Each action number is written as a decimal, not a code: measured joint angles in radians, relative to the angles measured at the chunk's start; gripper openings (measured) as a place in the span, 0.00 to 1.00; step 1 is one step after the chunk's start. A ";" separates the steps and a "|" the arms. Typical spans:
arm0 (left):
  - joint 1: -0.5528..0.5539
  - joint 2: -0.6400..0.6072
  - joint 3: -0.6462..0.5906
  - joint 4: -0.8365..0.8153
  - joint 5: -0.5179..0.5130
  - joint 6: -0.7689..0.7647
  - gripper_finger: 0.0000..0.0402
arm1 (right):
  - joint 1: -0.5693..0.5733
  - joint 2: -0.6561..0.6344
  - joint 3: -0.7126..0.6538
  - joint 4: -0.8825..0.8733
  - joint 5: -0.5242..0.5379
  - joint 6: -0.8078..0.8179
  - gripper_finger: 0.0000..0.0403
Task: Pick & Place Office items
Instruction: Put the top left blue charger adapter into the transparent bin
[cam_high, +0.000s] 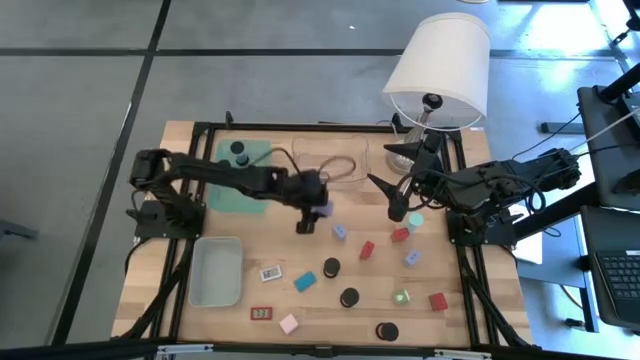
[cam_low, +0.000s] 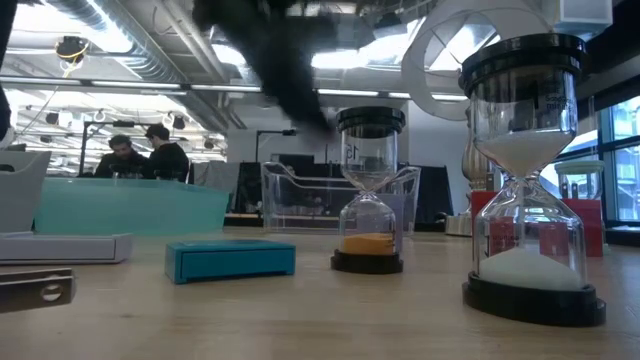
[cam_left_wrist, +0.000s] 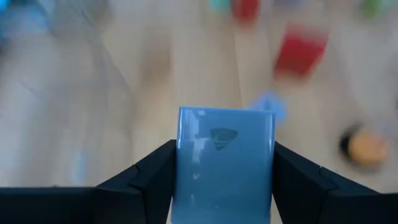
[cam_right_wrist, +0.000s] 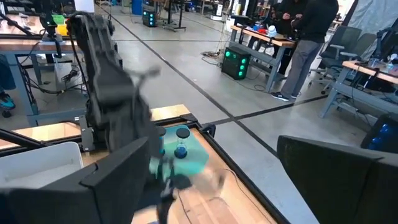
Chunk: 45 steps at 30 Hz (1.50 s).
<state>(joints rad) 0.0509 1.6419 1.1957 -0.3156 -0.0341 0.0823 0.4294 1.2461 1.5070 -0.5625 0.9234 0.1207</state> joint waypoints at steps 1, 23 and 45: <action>0.007 -0.016 0.024 0.028 -0.004 0.002 0.52 | 0.000 0.000 0.000 0.000 0.000 -0.002 0.87; 0.335 0.217 0.119 0.113 -0.094 -0.366 0.54 | 0.000 0.000 0.000 -0.007 0.003 0.003 0.87; 0.352 0.284 0.118 0.027 -0.158 -0.349 0.56 | 0.000 0.000 0.000 -0.014 0.003 -0.001 0.87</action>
<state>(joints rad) 0.4026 1.9259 1.3140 -0.2890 -0.1921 -0.2668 0.4290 1.2461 1.5070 -0.5766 0.9264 0.1200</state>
